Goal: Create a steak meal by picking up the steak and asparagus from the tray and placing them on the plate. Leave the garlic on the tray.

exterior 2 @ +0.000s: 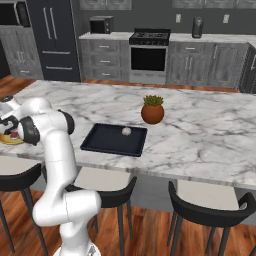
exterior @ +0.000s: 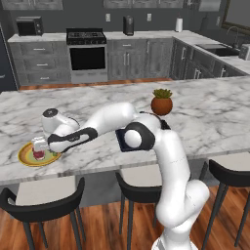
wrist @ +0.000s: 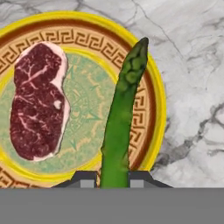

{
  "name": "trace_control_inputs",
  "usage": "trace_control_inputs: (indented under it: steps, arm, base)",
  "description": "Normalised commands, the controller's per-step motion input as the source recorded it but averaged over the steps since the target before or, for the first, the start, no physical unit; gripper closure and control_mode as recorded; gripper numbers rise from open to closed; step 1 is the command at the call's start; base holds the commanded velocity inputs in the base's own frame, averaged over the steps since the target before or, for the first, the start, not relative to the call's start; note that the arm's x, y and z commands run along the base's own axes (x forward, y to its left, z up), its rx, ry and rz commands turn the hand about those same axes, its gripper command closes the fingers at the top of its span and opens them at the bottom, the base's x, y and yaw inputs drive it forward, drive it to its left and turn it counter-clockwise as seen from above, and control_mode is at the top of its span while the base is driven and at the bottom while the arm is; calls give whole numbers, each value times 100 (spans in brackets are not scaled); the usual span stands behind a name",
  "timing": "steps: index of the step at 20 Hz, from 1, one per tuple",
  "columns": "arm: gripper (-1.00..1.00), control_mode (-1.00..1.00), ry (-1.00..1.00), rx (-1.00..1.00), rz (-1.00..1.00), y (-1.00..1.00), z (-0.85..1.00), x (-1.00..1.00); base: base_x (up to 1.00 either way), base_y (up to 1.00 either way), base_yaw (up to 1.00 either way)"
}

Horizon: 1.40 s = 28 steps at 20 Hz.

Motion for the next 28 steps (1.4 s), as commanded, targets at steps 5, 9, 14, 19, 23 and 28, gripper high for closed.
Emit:
trace_control_inputs:
  steps: [5, 9, 14, 19, 23, 28]
  arm:
    - [100, -100, 0, 0, 0, 11, -10, 22]
    - [100, -100, 0, 0, 0, 0, -17, 26]
    - [-100, -100, 0, 0, 0, 7, -23, 27]
    - [-100, -100, 0, 0, 0, 37, -4, 22]
    - [-100, -100, 0, 0, 0, 27, 0, 14]
    - [-100, -100, 0, 0, 0, -13, 0, -11]
  base:
    - [0, 0, 0]
    - [0, 0, 0]
    - [0, 0, 0]
    - [0, 0, 0]
    - [0, 0, 0]
    - [0, 0, 0]
